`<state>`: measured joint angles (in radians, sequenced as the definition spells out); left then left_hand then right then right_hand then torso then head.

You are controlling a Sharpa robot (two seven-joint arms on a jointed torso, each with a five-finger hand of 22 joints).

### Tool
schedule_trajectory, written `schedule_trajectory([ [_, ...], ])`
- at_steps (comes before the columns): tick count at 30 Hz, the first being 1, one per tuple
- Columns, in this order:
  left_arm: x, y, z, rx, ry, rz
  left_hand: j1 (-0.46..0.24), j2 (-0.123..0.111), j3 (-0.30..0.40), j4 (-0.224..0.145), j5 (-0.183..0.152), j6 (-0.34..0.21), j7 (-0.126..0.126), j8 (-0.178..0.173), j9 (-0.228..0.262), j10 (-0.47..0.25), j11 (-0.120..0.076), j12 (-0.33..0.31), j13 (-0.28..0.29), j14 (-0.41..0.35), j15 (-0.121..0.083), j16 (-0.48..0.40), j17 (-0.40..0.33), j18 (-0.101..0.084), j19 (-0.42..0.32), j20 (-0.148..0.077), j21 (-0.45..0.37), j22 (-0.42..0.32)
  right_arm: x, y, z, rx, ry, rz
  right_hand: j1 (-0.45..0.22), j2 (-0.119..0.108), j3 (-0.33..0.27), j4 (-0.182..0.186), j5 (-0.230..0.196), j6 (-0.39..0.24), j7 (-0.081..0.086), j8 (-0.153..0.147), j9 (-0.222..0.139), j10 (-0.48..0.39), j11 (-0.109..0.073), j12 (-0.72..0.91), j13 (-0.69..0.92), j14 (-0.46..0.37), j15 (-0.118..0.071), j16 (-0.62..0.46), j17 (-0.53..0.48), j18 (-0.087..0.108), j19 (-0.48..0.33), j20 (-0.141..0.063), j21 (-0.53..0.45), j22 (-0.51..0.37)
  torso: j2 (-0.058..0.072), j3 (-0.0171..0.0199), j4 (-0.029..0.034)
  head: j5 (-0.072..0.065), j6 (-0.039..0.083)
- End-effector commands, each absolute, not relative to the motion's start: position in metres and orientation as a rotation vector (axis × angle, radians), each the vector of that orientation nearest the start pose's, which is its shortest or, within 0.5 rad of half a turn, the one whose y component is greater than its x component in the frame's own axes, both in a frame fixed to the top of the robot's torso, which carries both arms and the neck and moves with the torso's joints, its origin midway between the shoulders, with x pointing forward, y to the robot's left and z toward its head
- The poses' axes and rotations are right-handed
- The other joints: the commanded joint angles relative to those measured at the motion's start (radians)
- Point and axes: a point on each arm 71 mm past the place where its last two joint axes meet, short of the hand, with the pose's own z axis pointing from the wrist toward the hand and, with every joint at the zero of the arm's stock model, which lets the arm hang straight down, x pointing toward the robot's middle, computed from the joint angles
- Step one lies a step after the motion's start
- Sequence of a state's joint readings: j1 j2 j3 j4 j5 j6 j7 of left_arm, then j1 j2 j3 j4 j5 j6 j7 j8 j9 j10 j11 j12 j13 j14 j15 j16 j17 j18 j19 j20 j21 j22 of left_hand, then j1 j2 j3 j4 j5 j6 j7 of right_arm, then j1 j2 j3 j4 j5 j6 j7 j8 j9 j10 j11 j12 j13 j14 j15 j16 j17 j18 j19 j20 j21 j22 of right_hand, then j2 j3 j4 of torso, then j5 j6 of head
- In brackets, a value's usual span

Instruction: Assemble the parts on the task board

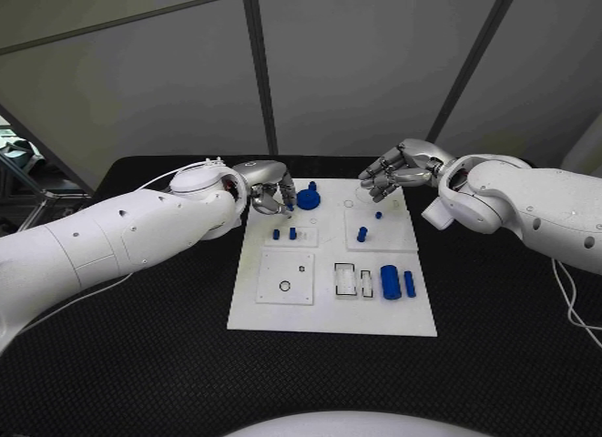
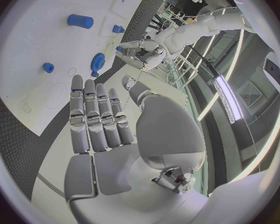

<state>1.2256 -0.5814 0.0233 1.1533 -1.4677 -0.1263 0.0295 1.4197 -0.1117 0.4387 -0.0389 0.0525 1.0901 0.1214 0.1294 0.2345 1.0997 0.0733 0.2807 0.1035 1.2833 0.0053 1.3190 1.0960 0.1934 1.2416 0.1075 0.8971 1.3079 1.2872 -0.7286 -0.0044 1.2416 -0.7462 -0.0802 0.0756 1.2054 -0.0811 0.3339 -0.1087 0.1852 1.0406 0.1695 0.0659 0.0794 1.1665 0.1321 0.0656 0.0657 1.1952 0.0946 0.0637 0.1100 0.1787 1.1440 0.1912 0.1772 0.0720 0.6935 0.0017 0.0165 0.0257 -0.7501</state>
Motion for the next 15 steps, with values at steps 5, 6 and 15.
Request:
schedule_trajectory([
  [5,0.5542,0.1713,-0.1849,0.212,1.769,-0.639,-0.008,-0.002,-0.006,0.001,-0.003,0.007,0.001,-0.005,0.000,0.005,-0.001,-0.006,-0.002,0.004,0.001,0.005,-0.001,-0.063,0.004,0.003,0.004,0.016,0.5492,-0.2190,-0.1517,0.403,1.783,1.075,-0.001,0.003,-0.002,-0.005,0.004,0.007,0.004,0.001,0.001,0.000,-0.004,-0.002,0.000,0.000,-0.004,-0.001,-0.001,0.004,0.010,0.000,-0.005,-0.001,0.001,-0.0003,-0.0014,0.003,-0.001],
  [6,0.5543,0.1716,-0.1853,0.211,1.770,-0.638,-0.008,-0.002,-0.006,0.001,-0.003,0.007,0.002,-0.005,0.000,0.006,-0.001,-0.006,-0.002,0.004,0.001,0.005,0.000,-0.063,0.004,0.003,0.006,0.017,0.5493,-0.2190,-0.1517,0.403,1.783,1.075,-0.001,0.003,-0.002,-0.005,0.004,0.007,0.004,0.001,0.001,0.000,-0.004,-0.002,0.000,0.000,-0.004,-0.001,-0.001,0.004,0.010,0.000,-0.005,-0.001,0.001,-0.0003,-0.0014,0.003,-0.001],
  [15,0.5546,0.1710,-0.1886,0.210,1.783,-0.635,-0.009,-0.003,-0.006,0.001,-0.003,0.007,0.002,-0.005,0.000,0.006,-0.001,-0.006,-0.002,0.004,0.001,0.005,-0.001,-0.063,0.004,0.003,0.006,0.017,0.5493,-0.2185,-0.1518,0.402,1.783,1.076,-0.001,0.003,-0.002,-0.005,0.004,0.007,0.004,0.001,0.001,0.000,-0.004,-0.002,0.000,0.000,-0.004,-0.001,-0.001,0.004,0.010,0.000,-0.005,-0.001,0.000,0.0003,-0.0018,0.006,-0.002],
])
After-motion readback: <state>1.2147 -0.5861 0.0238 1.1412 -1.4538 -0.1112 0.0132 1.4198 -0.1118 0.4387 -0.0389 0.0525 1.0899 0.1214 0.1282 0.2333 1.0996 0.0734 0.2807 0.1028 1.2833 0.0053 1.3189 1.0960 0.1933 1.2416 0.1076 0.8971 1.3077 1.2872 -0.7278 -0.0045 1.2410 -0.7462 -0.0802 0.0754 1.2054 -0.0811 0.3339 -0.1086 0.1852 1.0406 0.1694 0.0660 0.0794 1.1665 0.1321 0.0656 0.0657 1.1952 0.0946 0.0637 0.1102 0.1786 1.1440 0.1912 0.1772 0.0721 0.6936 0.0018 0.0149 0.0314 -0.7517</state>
